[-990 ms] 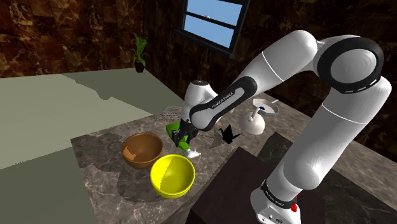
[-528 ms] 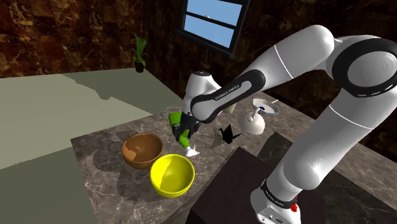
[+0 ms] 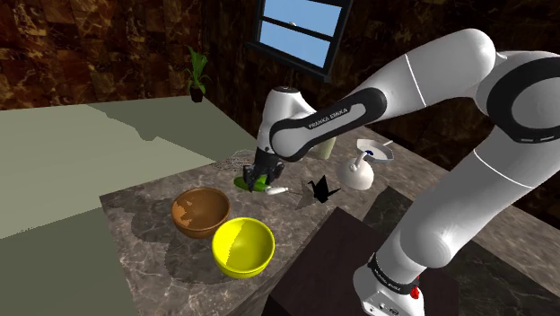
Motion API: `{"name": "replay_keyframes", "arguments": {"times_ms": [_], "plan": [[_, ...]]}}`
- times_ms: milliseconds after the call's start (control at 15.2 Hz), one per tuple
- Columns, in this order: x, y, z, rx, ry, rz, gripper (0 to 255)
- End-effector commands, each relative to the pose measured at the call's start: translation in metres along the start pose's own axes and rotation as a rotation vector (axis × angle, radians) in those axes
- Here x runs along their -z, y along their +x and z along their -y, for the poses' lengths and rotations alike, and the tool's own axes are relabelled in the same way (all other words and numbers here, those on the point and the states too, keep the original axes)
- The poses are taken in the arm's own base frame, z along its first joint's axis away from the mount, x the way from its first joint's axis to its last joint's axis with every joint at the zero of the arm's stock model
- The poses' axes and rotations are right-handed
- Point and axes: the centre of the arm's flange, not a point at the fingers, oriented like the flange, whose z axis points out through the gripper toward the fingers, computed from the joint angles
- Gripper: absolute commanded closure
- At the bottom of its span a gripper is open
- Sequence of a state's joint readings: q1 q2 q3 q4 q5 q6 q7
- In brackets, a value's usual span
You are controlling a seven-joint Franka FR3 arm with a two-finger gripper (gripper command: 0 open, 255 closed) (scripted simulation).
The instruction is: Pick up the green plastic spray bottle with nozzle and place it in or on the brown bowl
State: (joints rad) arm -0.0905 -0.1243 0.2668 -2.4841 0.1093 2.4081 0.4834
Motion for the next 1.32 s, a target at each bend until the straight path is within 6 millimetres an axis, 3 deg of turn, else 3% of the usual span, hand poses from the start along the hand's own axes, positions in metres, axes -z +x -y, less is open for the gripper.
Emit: {"name": "replay_keyframes", "arguments": {"times_ms": [0, 792, 1254], "plan": [[0.002, 0.004, 0.022, 0.0, 0.0, 0.0, 255], [0.003, 0.03, 0.182, 0.0, 0.0, 0.0, 255], [-0.034, 0.029, 0.18, 0.0, 0.0, 0.0, 255]]}}
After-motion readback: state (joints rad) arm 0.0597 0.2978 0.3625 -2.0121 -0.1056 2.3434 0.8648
